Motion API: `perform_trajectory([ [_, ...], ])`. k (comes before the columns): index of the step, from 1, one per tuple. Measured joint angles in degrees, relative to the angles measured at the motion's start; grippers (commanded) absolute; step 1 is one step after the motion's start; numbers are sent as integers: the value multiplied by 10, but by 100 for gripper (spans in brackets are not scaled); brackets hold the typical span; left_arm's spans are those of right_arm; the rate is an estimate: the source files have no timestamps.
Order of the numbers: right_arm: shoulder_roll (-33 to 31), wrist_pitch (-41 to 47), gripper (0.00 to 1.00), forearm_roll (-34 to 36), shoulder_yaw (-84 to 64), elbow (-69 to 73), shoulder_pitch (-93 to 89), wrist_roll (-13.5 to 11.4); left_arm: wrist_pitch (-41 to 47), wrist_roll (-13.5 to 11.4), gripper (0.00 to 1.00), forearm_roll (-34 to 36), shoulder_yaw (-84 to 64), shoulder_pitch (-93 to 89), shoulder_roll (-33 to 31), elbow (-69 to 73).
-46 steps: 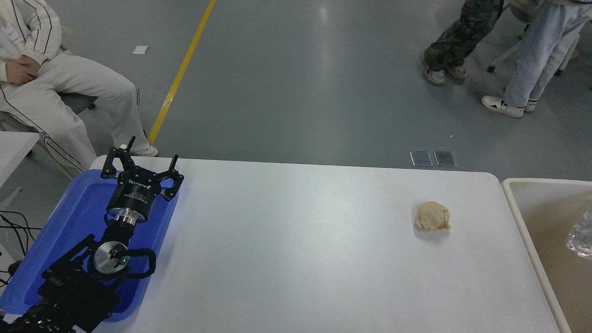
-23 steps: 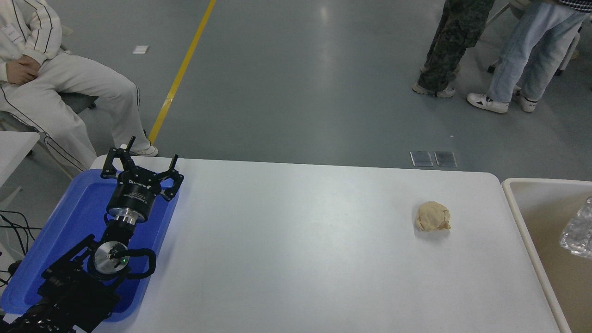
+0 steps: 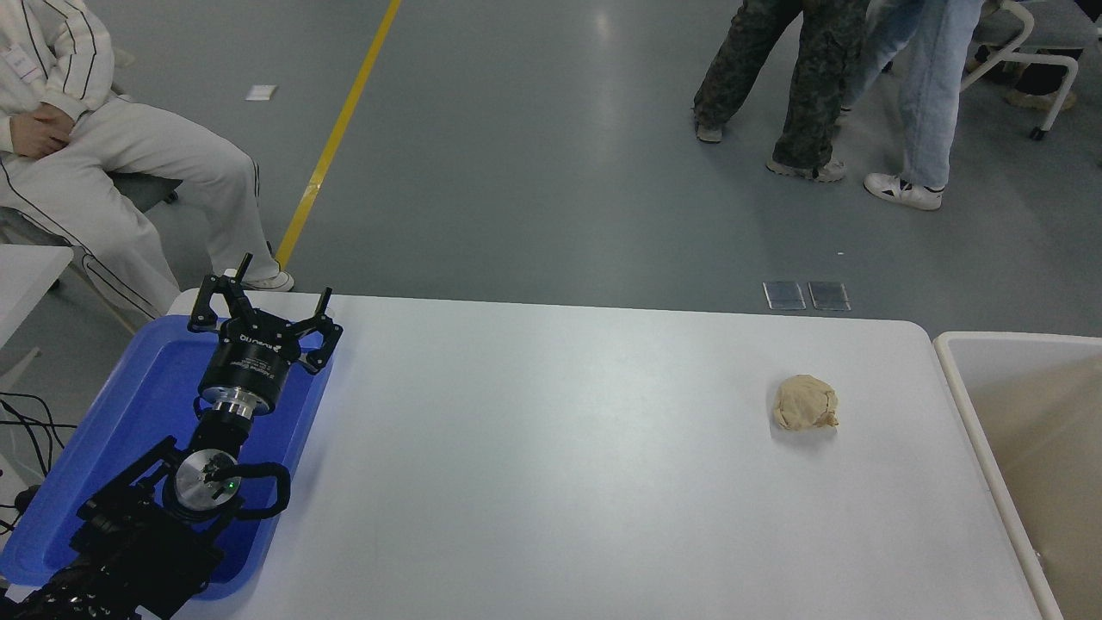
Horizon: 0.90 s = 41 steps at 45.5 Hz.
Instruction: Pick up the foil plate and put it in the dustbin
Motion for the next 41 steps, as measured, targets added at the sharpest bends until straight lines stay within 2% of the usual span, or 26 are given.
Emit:
perform_trajectory([
  [12, -55, -1, 100, -3, -17, 129, 41, 0, 0, 0, 100, 0, 0, 0, 0, 0],
  [22, -89, 0, 100, -2, -109, 248, 126, 0, 0, 0, 100, 0, 0, 0, 0, 0],
  [41, -91, 56, 100, 0, -309, 392, 311, 0, 0, 0, 100, 0, 0, 0, 0, 0],
])
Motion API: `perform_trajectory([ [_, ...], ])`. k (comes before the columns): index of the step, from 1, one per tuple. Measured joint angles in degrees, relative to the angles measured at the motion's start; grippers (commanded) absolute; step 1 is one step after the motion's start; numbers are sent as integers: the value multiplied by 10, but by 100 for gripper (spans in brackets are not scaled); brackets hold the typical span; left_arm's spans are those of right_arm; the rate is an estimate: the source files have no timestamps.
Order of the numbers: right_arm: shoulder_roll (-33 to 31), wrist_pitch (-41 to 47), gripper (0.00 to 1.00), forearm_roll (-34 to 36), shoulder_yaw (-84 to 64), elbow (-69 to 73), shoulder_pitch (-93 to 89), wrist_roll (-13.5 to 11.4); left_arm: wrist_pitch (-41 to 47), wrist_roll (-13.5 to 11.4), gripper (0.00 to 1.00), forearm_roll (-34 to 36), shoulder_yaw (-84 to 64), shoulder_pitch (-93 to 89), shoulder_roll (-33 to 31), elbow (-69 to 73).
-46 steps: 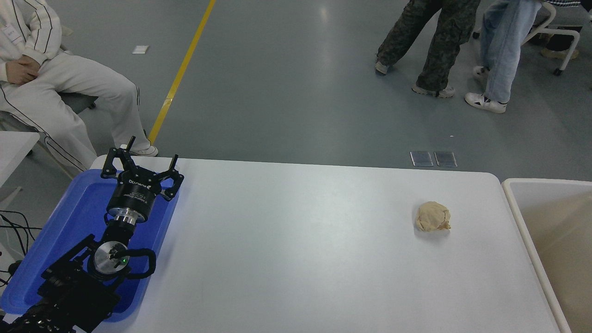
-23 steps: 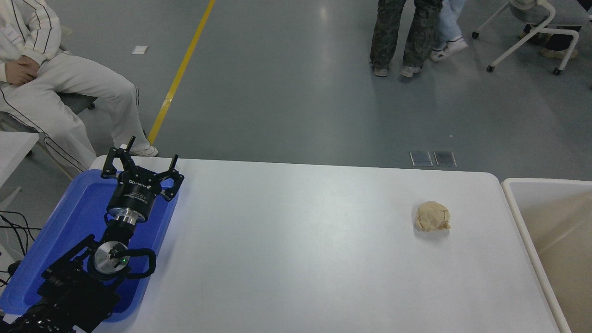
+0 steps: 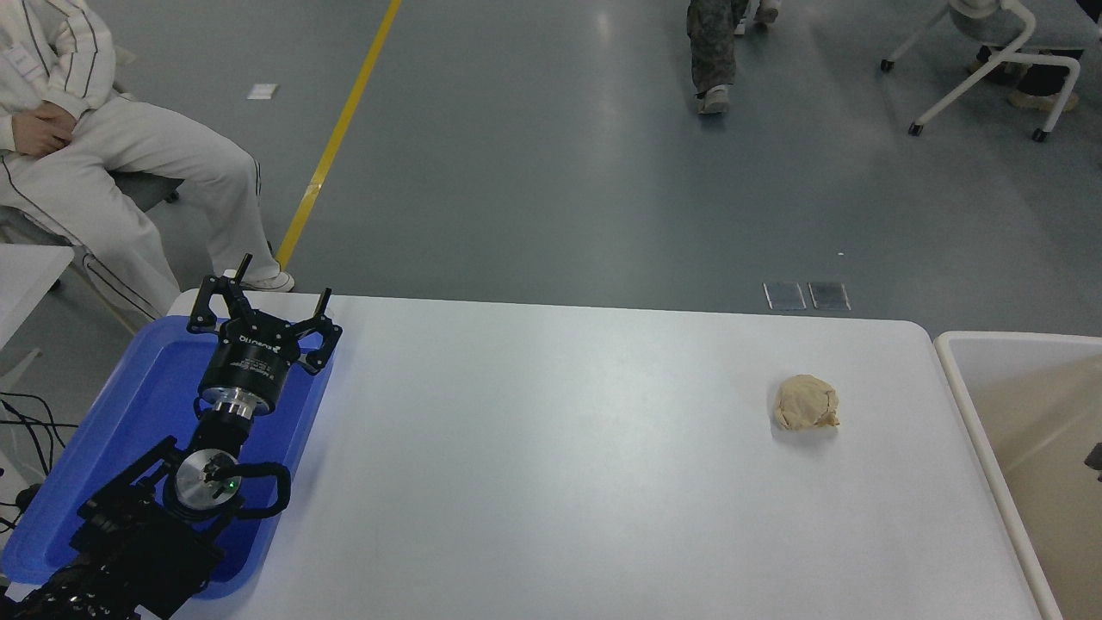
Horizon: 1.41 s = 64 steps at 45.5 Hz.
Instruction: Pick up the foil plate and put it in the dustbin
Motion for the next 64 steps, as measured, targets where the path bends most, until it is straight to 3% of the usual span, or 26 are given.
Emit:
perform_trajectory([
  [13, 35, 112, 100, -1, -106, 58, 129, 0, 0, 1, 100, 0, 0, 0, 0, 0],
  [28, 127, 289, 100, 0, -178, 89, 256, 0, 0, 1, 100, 0, 0, 0, 0, 0],
  [64, 216, 353, 100, 24, -179, 200, 512, 4, 0, 0, 100, 0, 0, 0, 0, 0],
])
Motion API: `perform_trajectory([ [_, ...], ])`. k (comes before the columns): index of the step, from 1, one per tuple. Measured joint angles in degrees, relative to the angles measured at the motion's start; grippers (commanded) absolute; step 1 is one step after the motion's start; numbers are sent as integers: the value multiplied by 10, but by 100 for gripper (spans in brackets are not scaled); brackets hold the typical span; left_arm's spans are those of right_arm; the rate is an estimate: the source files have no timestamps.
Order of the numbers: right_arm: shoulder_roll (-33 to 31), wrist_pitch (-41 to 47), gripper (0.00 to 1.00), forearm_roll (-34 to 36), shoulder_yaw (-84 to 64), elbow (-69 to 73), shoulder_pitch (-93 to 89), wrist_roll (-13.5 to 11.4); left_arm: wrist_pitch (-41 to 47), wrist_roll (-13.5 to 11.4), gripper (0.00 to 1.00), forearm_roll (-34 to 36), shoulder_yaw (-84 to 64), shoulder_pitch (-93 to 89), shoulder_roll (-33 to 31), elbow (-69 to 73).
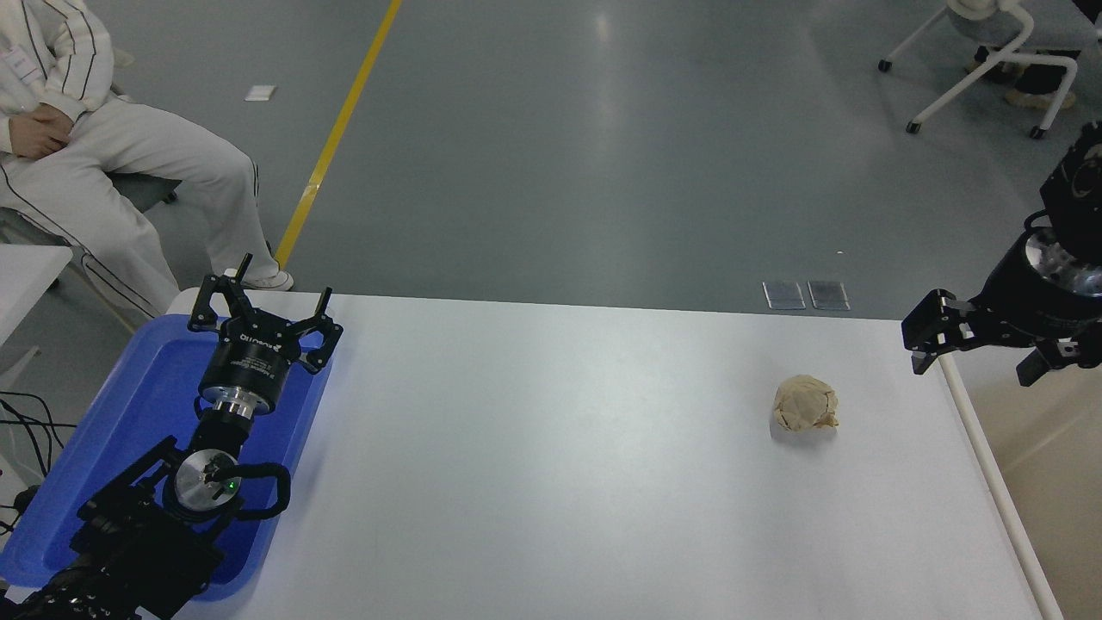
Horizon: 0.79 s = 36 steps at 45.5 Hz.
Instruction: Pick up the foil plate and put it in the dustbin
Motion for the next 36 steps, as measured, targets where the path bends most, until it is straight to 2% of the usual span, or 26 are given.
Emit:
perform_trajectory([
  [36, 36, 1, 100, -5, -20, 19, 60, -3, 0, 0, 100, 0, 0, 0, 0, 0],
])
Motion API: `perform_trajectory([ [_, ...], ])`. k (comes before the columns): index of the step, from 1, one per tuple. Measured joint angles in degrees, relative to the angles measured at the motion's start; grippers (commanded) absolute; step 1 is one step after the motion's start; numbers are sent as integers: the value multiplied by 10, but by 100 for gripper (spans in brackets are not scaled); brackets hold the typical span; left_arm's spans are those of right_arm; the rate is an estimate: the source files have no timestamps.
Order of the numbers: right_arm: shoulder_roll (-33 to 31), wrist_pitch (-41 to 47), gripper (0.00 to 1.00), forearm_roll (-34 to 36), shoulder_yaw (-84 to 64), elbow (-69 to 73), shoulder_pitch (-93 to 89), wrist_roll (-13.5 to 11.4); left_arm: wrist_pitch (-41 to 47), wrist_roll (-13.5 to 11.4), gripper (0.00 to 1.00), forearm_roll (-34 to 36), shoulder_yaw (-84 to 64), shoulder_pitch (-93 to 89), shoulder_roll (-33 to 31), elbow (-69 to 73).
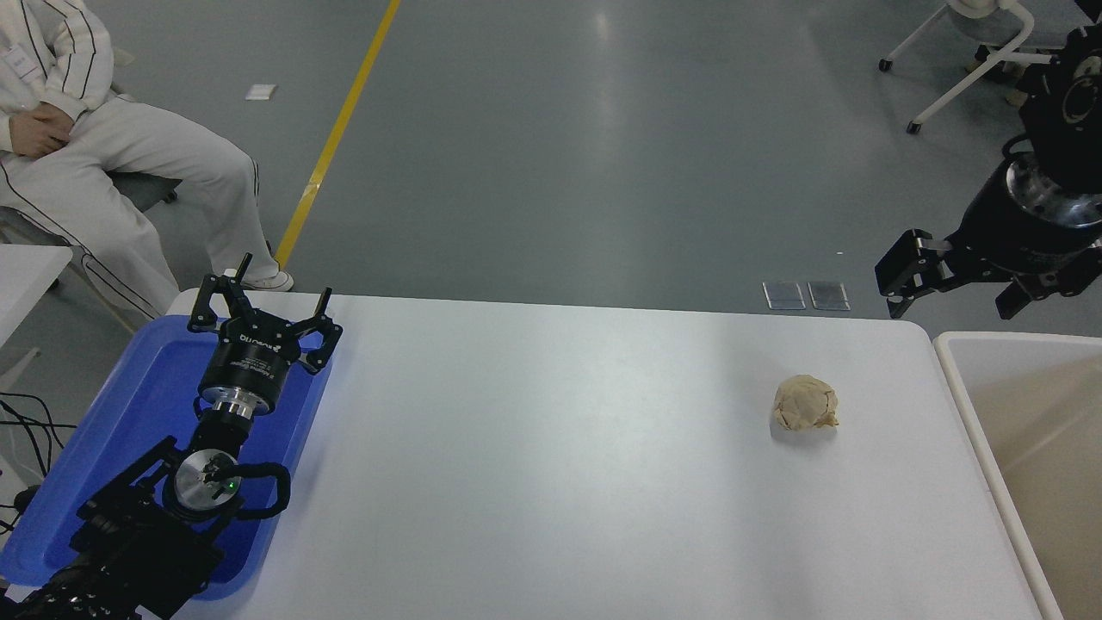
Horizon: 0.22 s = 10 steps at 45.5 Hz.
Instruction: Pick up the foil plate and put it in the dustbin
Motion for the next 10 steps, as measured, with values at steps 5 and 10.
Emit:
perform_trajectory([
  [5, 2, 0, 100, -1, -9, -1, 4, 0, 0, 0, 100, 0, 0, 0, 0, 0],
  [10, 3, 0, 100, -1, -17, -3, 7, -1, 0, 0, 100, 0, 0, 0, 0, 0],
])
